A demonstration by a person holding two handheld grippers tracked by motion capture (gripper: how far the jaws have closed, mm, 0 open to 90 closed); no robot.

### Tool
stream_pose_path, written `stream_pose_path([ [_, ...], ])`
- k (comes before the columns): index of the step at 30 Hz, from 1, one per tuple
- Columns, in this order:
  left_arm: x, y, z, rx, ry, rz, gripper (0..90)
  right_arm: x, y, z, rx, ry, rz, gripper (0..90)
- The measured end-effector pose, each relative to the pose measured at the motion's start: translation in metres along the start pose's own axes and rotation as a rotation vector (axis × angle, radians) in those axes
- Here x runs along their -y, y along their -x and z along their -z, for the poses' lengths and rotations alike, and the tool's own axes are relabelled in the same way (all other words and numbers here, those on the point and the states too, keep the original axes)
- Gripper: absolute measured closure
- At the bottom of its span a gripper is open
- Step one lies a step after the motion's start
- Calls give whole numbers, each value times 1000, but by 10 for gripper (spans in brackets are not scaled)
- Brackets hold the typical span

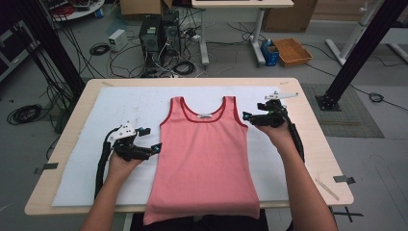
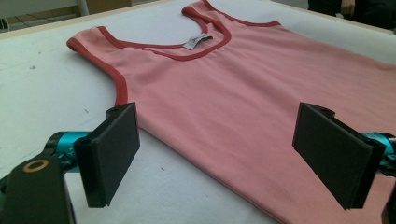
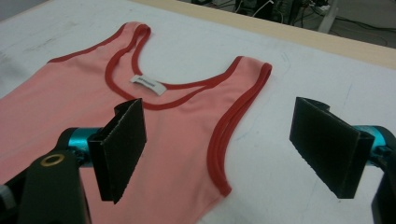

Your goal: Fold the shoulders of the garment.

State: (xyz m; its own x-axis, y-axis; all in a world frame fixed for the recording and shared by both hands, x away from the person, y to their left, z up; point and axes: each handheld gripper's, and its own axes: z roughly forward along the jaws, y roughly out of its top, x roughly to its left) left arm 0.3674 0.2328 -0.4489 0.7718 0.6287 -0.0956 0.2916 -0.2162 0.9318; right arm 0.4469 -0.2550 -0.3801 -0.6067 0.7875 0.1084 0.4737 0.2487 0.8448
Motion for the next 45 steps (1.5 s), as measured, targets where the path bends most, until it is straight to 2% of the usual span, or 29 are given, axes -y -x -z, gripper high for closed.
stream_pose_path([
  [9, 0, 0, 0, -3, -4, -2, 149, -29, 4, -30, 19, -38, 5, 185],
  [15, 0, -1, 0, -3, 0, 4, 149, -43, 7, -57, 33, -81, -2, 185],
  [18, 0, -1, 0, -3, 0, 4, 149, -45, 10, -74, 44, -109, 1, 185],
  [25, 0, 0, 0, -16, -6, 9, 149, -44, 21, -114, 63, -148, -44, 185],
  [26, 0, 0, -1, -17, -9, 7, 149, -43, 24, -121, 58, -165, -63, 185],
  [28, 0, 0, -1, -18, -9, 7, 149, -42, 30, -137, 79, -228, -87, 185],
  [30, 0, 0, -1, -19, -8, 10, 149, -43, 31, -146, 94, -235, -81, 185],
  [32, -1, -1, -1, -15, -13, 13, 149, -45, 32, -153, 96, -239, -91, 185],
  [34, -1, -1, -1, -14, -15, 10, 149, -48, 31, -159, 98, -269, -79, 186],
  [41, 0, 0, -1, -11, -13, 1, 149, -50, 36, -164, 125, -275, -106, 186],
  [45, 0, -1, 0, -10, -5, 16, 149, -47, 36, -167, 119, -297, -105, 191],
])
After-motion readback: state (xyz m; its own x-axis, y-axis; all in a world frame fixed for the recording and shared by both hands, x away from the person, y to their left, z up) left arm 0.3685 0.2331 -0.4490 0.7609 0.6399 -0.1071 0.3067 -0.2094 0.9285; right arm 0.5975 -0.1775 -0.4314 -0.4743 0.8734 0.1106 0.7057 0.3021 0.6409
